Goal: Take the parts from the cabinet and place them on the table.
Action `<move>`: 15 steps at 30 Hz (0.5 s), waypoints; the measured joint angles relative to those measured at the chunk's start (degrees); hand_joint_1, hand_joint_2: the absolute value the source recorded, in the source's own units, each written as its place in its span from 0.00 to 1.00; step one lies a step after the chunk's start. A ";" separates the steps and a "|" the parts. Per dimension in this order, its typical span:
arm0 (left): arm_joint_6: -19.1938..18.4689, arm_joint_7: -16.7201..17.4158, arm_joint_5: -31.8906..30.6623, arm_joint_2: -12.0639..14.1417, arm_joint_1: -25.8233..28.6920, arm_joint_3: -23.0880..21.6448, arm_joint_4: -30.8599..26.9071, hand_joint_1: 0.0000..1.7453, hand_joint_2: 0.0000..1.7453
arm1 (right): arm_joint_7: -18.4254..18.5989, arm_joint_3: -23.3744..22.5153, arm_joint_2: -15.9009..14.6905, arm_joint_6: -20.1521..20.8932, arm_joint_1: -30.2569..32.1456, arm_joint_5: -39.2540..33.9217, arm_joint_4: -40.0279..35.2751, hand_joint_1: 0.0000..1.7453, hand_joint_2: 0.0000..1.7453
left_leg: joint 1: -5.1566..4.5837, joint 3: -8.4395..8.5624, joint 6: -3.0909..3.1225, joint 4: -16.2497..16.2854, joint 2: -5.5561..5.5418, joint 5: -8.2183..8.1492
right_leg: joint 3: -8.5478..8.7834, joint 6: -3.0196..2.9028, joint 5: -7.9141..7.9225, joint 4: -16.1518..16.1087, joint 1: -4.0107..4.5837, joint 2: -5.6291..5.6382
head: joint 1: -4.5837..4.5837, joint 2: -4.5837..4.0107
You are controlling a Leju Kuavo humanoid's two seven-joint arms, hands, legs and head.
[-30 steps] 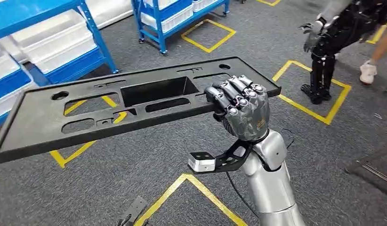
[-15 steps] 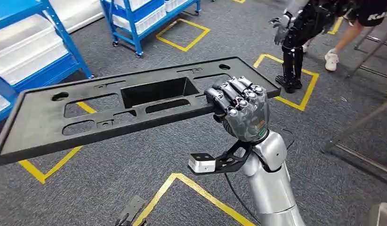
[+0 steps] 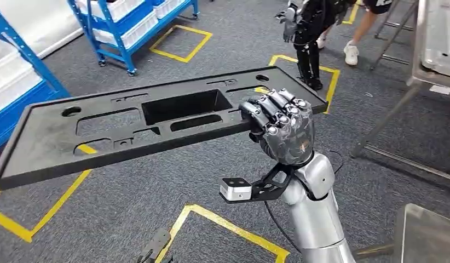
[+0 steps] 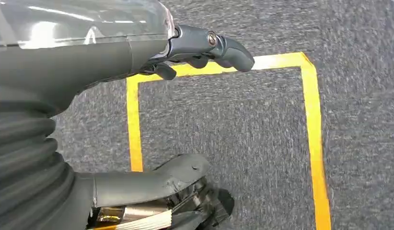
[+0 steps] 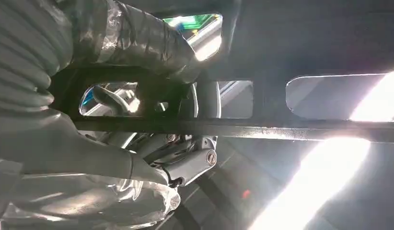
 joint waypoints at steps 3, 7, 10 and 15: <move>0.22 0.00 0.00 0.15 -0.19 0.00 0.00 0.00 1.00 | 0.00 0.00 0.00 0.00 -0.09 0.00 0.00 1.00 1.00 | 0.00 3.58 0.60 -8.04 -3.39 1.67 | -0.56 0.68 0.16 0.37 0.07 1.44 | 0.00 0.00; 0.28 0.09 -0.02 -0.22 -0.27 -0.13 0.00 0.00 1.00 | 0.00 0.00 -0.04 0.00 -0.02 0.00 -0.02 1.00 1.00 | 0.56 3.69 1.54 -9.01 -1.54 2.69 | -1.03 2.11 0.45 0.06 -0.23 2.08 | 0.00 0.00; 0.31 0.07 0.02 -0.15 -0.39 -0.33 0.00 0.00 1.00 | 0.00 0.00 -0.09 0.00 -0.14 -0.02 -0.02 1.00 1.00 | 0.20 3.76 2.21 -9.41 -0.16 2.98 | -4.88 2.76 -5.09 8.66 -0.05 -2.32 | 0.20 0.00; 0.31 0.09 0.02 -0.15 -0.20 -0.39 0.00 0.00 1.00 | 0.00 0.00 -0.26 0.00 0.10 -0.02 0.00 1.00 1.00 | 0.13 3.72 2.02 -8.97 2.61 2.55 | -4.55 3.11 -2.31 8.99 -0.38 -3.59 | 0.20 0.00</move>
